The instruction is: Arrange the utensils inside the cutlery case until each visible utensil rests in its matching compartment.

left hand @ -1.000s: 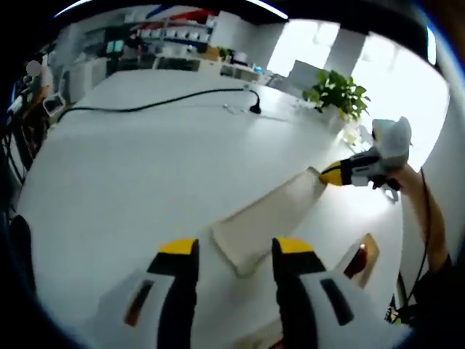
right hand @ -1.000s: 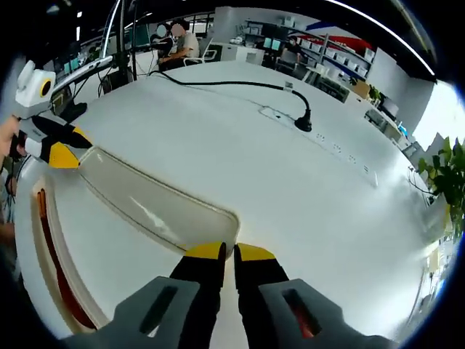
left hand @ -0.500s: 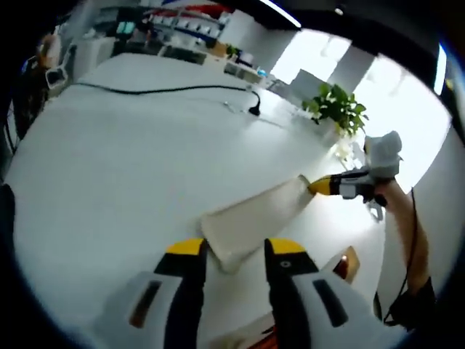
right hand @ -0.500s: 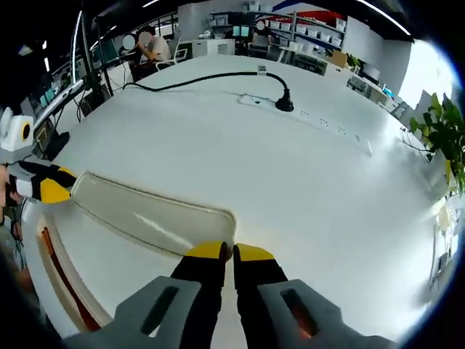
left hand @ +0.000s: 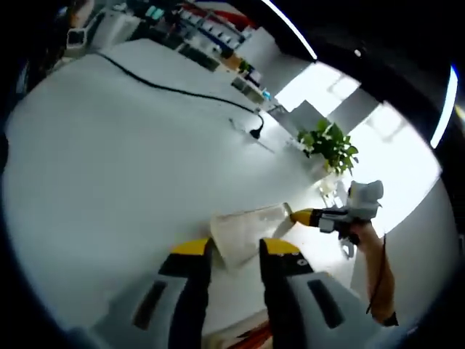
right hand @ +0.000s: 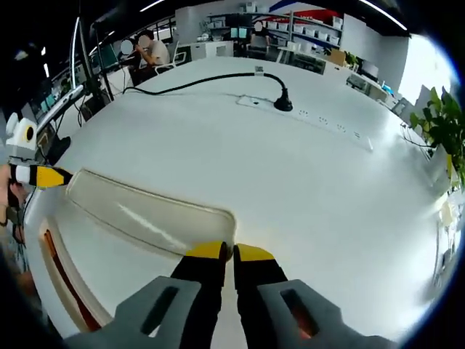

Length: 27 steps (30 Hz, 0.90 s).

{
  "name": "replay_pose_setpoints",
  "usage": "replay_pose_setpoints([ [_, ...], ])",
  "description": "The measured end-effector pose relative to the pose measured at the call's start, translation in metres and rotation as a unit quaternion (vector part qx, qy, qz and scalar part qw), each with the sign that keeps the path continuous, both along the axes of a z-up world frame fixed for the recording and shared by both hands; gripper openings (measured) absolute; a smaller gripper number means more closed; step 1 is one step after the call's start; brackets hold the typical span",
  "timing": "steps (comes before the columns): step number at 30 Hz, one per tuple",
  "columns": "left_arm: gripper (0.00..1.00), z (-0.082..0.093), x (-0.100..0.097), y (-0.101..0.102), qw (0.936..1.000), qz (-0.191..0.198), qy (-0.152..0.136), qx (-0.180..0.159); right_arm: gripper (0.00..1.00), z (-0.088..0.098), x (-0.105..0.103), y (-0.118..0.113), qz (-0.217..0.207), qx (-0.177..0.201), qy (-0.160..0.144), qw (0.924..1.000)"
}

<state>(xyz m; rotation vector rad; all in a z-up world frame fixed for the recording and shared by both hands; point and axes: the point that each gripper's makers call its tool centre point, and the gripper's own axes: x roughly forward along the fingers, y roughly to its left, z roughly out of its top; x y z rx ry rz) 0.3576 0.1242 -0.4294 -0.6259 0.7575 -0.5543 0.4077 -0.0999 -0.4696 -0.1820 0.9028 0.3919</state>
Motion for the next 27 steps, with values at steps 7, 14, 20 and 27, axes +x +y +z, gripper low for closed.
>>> replay_pose_setpoints([
  [7,0.26,0.018,-0.007,-0.013,0.9988,-0.003,-0.002,-0.049,0.03,0.001,0.003,-0.001,0.002,0.000,-0.001,1.0000],
  [14,0.22,0.012,-0.005,-0.026,0.9982,-0.002,0.008,-0.059,0.03,0.003,0.008,-0.002,0.012,0.003,-0.005,0.9999],
  [20,0.14,0.009,0.001,-0.040,0.9969,-0.004,0.016,-0.077,0.03,0.003,0.002,-0.002,0.027,0.001,-0.012,0.9996],
  [27,0.11,0.013,0.011,-0.036,0.9967,0.017,0.014,-0.079,0.03,0.003,0.000,-0.003,0.038,-0.008,-0.012,0.9992],
])
